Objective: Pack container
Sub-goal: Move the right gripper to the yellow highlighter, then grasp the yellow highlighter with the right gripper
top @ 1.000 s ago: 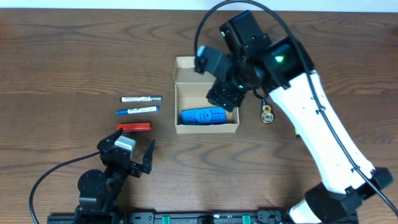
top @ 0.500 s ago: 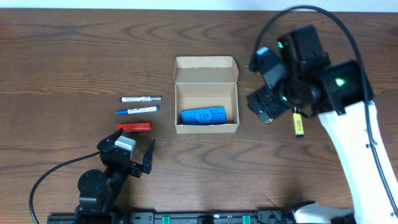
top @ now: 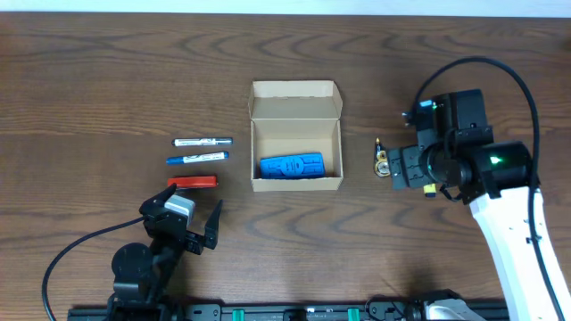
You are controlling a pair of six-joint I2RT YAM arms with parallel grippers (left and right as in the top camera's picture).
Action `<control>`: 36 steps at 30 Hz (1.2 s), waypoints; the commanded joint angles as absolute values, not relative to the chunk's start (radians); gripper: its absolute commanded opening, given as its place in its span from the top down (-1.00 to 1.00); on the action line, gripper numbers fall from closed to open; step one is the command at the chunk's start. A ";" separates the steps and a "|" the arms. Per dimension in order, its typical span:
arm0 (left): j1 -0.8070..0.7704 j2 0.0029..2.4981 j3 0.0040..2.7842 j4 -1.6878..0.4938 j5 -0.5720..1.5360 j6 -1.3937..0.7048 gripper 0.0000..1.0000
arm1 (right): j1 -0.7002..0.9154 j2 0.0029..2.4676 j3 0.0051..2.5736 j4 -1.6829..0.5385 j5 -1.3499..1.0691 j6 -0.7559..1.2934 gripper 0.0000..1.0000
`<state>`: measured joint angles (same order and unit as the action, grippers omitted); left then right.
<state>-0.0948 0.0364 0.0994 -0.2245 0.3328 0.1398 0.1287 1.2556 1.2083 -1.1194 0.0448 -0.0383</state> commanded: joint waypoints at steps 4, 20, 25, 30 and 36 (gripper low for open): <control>-0.090 0.029 0.073 -0.228 0.330 0.161 -0.91 | -0.017 1.276 1.118 -0.965 0.037 0.016 -0.88; -0.090 0.029 0.073 -0.228 0.330 0.161 -0.91 | -0.168 1.536 0.959 -0.599 0.052 -0.017 -0.67; -0.090 0.029 0.073 -0.228 0.330 0.161 -0.91 | -0.171 1.651 0.958 -0.572 0.051 -0.024 -0.48; -0.090 0.029 0.073 -0.228 0.330 0.161 -0.91 | -0.171 1.725 0.958 -0.558 0.059 -0.025 -0.31; -0.090 0.029 0.073 -0.228 0.330 0.161 -0.91 | -0.171 1.772 0.958 -0.542 0.064 -0.024 -0.15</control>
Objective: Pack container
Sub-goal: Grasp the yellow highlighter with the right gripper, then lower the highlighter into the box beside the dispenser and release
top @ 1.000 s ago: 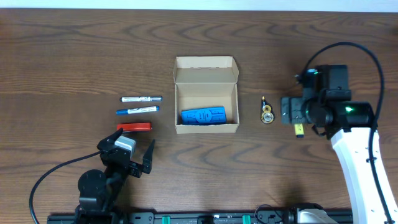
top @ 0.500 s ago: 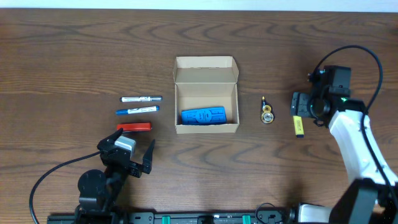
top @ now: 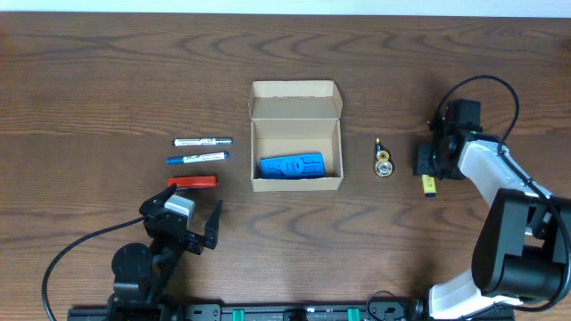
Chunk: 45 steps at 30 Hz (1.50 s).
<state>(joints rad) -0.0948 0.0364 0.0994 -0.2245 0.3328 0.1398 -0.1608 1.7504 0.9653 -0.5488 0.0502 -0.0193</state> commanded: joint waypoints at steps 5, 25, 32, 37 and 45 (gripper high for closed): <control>-0.090 0.029 0.073 -0.228 0.330 0.161 -0.91 | -0.171 1.797 0.957 -0.540 0.064 -0.023 -0.03; -0.090 0.029 0.073 -0.228 0.330 0.161 -0.91 | -0.170 1.753 1.053 -0.685 0.012 0.015 0.79; -0.090 0.029 0.073 -0.228 0.330 0.161 -0.91 | -0.143 1.637 1.253 -0.885 -0.089 0.035 0.78; -0.090 0.029 0.073 -0.228 0.330 0.161 -0.91 | -0.046 1.538 1.362 -0.951 -0.155 0.172 0.81; -0.090 0.029 0.073 -0.228 0.330 0.161 -0.91 | 0.295 1.514 1.372 -0.887 -0.145 0.440 0.83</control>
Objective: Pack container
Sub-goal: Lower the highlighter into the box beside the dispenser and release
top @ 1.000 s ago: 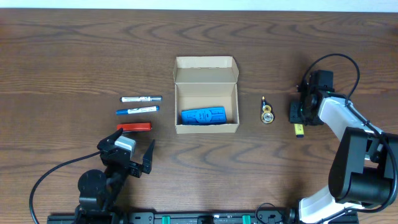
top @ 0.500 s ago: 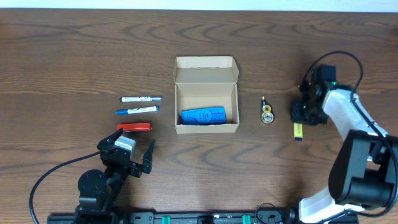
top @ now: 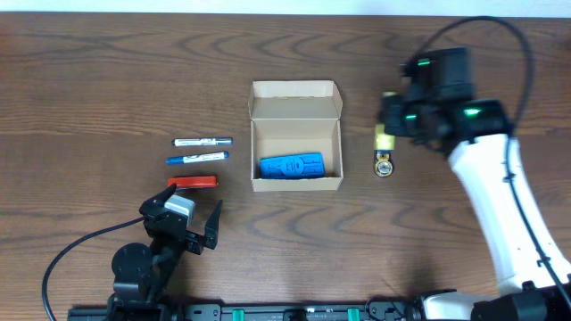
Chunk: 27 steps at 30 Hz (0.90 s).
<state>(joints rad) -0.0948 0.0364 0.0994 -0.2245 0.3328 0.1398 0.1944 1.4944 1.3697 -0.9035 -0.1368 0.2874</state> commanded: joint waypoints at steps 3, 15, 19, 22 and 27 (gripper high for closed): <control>-0.090 0.029 0.073 -0.228 0.330 0.161 -0.91 | 0.417 1.541 1.372 -0.846 -0.071 0.529 0.83; -0.090 0.029 0.073 -0.228 0.330 0.161 -0.91 | 0.542 1.708 1.372 -0.835 0.106 0.657 0.81; -0.090 0.029 0.073 -0.228 0.330 0.161 -0.91 | 0.540 1.732 1.372 -0.841 0.142 0.656 0.81; -0.090 0.029 0.073 -0.228 0.330 0.161 -0.91 | 0.528 1.734 1.372 -0.846 0.157 0.645 0.81; -0.090 0.029 0.073 -0.228 0.330 0.161 -0.91 | 0.496 1.734 1.372 -0.846 0.160 0.598 0.77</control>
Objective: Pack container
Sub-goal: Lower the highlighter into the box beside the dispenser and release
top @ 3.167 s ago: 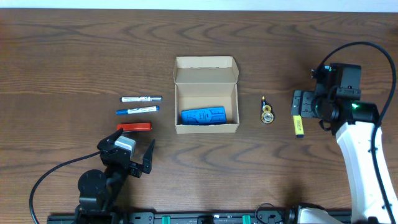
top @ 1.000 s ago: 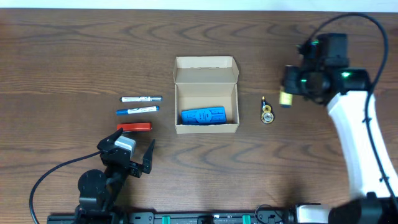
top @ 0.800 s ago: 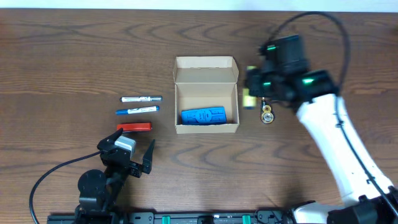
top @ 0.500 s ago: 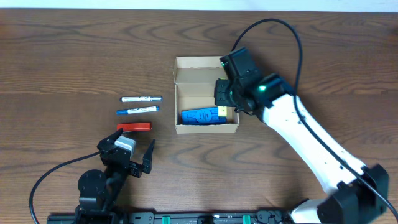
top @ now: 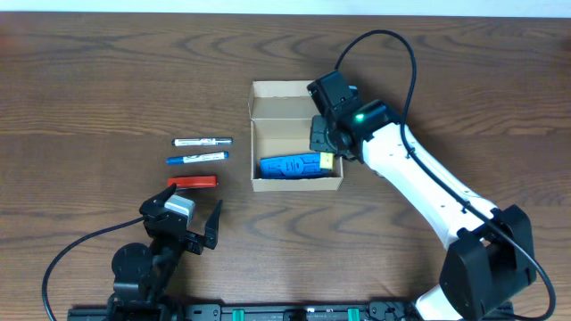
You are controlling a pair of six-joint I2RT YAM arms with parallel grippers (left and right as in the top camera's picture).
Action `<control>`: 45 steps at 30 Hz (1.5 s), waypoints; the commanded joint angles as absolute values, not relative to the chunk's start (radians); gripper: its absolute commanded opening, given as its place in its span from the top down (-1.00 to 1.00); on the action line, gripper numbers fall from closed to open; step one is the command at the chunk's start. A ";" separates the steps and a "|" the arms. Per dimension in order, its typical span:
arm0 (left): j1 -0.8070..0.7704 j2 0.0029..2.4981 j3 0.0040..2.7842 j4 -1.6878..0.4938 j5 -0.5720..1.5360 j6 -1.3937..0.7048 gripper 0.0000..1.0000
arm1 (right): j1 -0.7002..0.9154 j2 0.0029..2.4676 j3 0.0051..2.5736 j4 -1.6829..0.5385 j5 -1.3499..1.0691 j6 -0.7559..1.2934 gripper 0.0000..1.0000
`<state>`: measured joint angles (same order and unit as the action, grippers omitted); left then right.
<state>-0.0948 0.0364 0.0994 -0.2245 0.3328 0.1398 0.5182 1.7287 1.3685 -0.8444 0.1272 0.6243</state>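
An open cardboard box [top: 268, 134] stands mid-table with a blue flat object [top: 290, 166] lying in its front part. My right gripper [top: 326, 153] reaches down into the box's right side, shut on a small yellow item [top: 327, 161] that sits at the right end of the blue object. Left of the box lie a white marker [top: 202, 142], a blue marker [top: 196, 159] and a red marker [top: 192, 182]. My left gripper [top: 189, 214] rests open near the front edge, below the red marker, holding nothing.
The box's lid flap [top: 296, 90] stands up at its far side. The right arm [top: 419, 183] stretches diagonally from the front right across the table to the box and covers the spot right of the box.
My right gripper has moved left with the yellow item, from above the small round trinket right of the box to inside the box's right side. The trinket is now hidden under the arm.
The right gripper first hovered right of the box near a small round trinket and a yellow item. Then it was down at the yellow item. Later it held the yellow piece above the trinket, and now holds it inside the box. The left arm stayed still.
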 commanded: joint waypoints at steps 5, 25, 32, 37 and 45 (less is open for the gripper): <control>-0.090 0.029 0.073 -0.228 0.330 0.161 -0.91 | 0.490 1.736 1.372 -0.842 0.157 0.573 0.76; -0.090 0.029 0.073 -0.228 0.330 0.161 -0.91 | 0.494 1.785 1.372 -0.822 0.084 0.516 0.72; -0.090 0.029 0.073 -0.228 0.330 0.161 -0.91 | 0.498 1.785 1.372 -0.822 0.078 0.515 0.67; -0.090 0.029 0.073 -0.228 0.330 0.161 -0.91 | 0.502 1.785 1.372 -0.823 0.078 0.515 0.13; -0.090 0.029 0.073 -0.228 0.330 0.161 -0.91 | 0.503 1.748 1.440 -0.902 0.062 0.515 0.08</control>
<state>-0.0948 0.0364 0.0994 -0.2245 0.3328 0.1398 0.4976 1.7763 1.3796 -0.8726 0.0666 0.5182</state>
